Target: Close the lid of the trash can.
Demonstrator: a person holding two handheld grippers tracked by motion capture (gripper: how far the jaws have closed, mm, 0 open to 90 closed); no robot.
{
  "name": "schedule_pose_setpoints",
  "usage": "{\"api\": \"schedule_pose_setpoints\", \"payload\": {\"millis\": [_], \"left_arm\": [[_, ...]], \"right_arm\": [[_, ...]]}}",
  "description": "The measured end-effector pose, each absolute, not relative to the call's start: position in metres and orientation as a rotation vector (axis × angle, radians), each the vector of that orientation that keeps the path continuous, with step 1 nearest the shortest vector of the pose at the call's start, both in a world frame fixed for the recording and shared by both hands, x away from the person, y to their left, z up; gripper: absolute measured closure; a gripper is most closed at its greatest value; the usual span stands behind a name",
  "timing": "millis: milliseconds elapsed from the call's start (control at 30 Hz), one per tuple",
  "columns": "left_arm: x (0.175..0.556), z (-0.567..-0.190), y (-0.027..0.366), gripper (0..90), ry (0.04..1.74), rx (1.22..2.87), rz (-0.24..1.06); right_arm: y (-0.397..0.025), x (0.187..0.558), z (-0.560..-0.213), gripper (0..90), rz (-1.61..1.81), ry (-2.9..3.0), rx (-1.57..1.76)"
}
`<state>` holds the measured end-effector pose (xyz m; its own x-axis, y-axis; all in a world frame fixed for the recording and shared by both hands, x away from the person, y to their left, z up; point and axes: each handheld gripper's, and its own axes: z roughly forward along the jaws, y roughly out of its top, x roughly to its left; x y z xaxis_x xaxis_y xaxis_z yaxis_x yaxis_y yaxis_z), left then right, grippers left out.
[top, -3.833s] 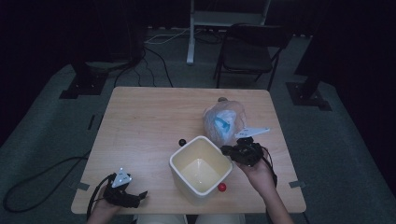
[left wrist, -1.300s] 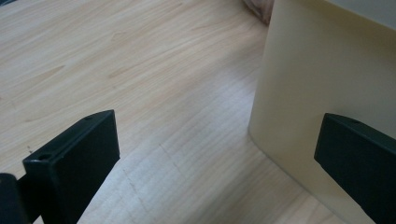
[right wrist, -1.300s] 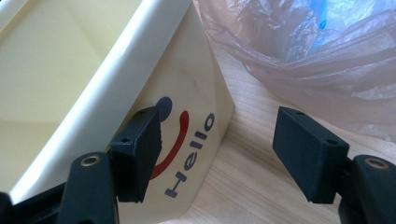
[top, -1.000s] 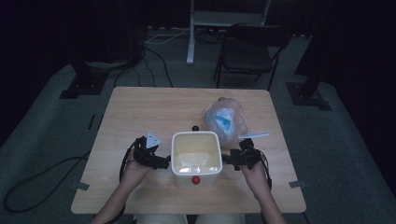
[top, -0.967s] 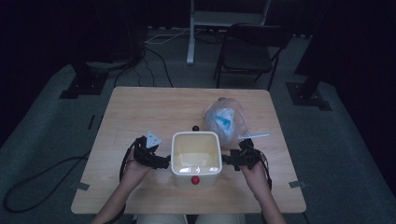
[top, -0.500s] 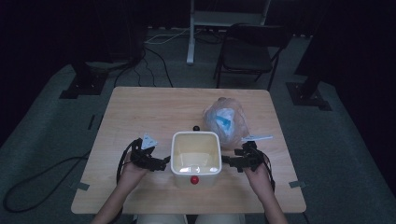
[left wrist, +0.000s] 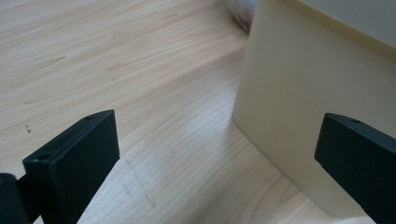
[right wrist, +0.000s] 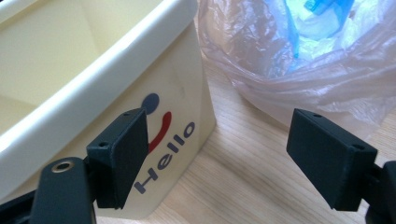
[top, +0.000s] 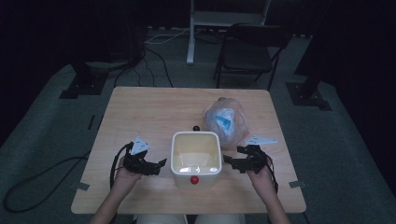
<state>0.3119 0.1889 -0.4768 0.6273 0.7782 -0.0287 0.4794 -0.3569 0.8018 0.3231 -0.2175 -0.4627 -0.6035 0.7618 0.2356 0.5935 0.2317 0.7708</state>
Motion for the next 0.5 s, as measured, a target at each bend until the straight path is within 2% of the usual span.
{"api": "schedule_pose_setpoints", "payload": {"millis": [500], "left_arm": [[0.293,-0.491,0.212,0.5,1.033,2.026,0.460]], "right_arm": [[-0.231,0.311,-0.480,18.2,1.280,2.253,1.344]]}}
